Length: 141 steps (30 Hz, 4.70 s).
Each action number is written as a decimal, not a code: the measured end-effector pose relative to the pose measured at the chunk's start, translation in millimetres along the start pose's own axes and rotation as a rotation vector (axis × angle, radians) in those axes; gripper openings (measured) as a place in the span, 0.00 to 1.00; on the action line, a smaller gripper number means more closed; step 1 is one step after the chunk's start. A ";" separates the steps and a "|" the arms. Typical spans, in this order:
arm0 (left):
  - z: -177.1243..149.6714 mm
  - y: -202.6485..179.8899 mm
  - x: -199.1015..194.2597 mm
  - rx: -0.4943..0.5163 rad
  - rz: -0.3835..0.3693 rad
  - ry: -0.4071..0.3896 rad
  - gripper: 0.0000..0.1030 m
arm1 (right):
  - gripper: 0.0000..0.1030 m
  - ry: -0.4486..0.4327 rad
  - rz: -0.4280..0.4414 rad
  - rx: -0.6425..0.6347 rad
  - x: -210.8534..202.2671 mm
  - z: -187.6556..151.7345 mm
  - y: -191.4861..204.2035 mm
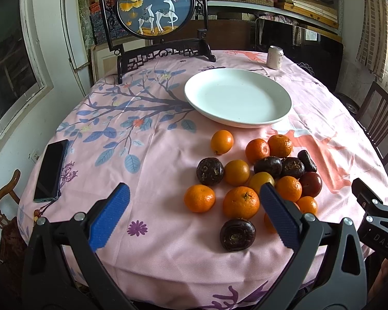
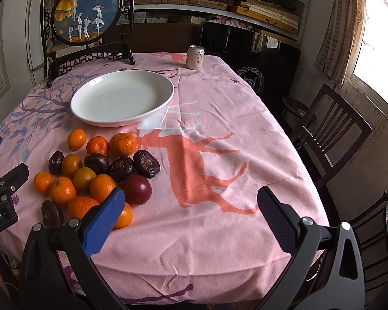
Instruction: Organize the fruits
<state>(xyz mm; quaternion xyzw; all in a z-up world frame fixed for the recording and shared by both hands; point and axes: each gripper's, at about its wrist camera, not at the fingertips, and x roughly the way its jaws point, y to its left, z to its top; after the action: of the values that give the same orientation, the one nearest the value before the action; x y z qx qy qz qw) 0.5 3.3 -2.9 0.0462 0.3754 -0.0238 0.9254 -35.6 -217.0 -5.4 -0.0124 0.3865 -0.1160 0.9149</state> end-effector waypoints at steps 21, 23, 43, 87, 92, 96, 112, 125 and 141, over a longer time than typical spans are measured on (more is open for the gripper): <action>-20.9 42.1 15.2 -0.008 0.053 0.047 0.98 | 0.78 0.032 0.186 -0.096 4.5 -24.6 4.3; -31.7 46.6 18.6 -0.001 0.049 0.080 0.98 | 0.62 0.066 0.241 -0.119 9.2 -31.4 10.7; -56.0 -16.3 36.1 0.109 -0.105 0.196 0.98 | 0.33 0.098 0.449 -0.176 68.3 -21.9 48.6; -51.8 -11.9 39.5 0.036 -0.231 0.114 0.38 | 0.33 0.101 0.532 -0.180 39.3 -35.0 36.6; -21.9 -5.0 24.9 0.029 -0.236 0.087 0.38 | 0.33 0.105 0.516 -0.176 35.3 -17.6 23.3; 51.9 -3.3 38.6 0.030 -0.230 0.068 0.38 | 0.33 0.078 0.525 -0.211 44.1 42.7 23.5; 228.0 -33.8 287.1 -0.103 -0.206 0.346 0.39 | 0.32 0.212 0.487 -0.283 241.5 218.5 99.4; 240.7 -19.0 201.7 -0.076 -0.216 0.170 0.93 | 0.61 0.062 0.320 -0.311 188.8 212.9 82.4; 112.3 5.6 49.5 -0.041 -0.182 -0.008 0.98 | 0.98 -0.069 0.324 -0.187 47.9 113.0 46.7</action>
<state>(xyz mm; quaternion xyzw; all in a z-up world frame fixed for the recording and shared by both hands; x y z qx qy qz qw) 114.2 -3.2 43.2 -0.0073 0.3748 -0.1001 0.9217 86.4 -189.7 34.8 -0.0391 0.3608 0.0701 0.9292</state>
